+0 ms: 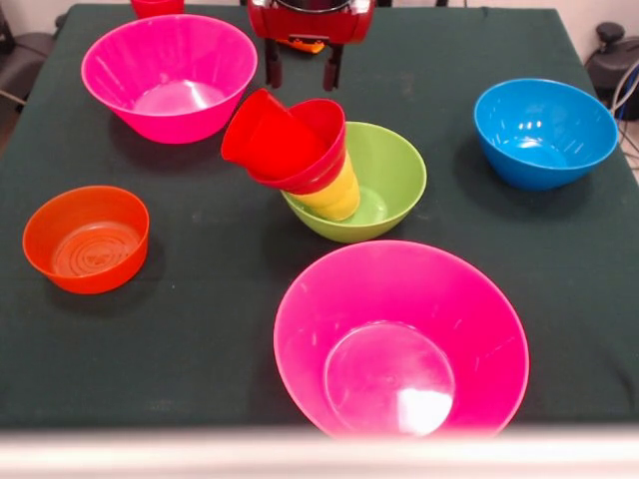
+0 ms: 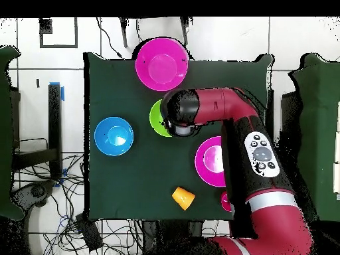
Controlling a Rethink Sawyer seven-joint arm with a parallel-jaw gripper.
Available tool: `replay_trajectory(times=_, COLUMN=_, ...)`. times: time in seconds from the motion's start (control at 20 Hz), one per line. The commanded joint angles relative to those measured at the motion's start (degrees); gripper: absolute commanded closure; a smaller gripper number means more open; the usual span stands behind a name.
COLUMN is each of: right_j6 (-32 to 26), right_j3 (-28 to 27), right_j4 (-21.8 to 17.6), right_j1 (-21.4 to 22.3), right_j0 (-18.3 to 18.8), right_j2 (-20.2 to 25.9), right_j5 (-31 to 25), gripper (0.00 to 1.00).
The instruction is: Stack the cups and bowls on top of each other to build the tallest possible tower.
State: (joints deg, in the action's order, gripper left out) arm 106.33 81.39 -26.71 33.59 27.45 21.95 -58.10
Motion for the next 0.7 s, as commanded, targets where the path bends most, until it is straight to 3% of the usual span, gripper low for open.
replay_trajectory(times=0.05, right_j6=-8.62, right_j3=2.99, right_j4=-6.48, right_j1=-6.29, right_j0=-2.36, right_j2=2.39, right_j5=6.91, gripper=0.00)
replay_trajectory(times=0.7, right_j6=-2.74, right_j3=5.45, right_j4=-5.83, right_j1=-5.78, right_j0=-6.45, right_j2=-0.33, right_j5=11.69, gripper=0.00)
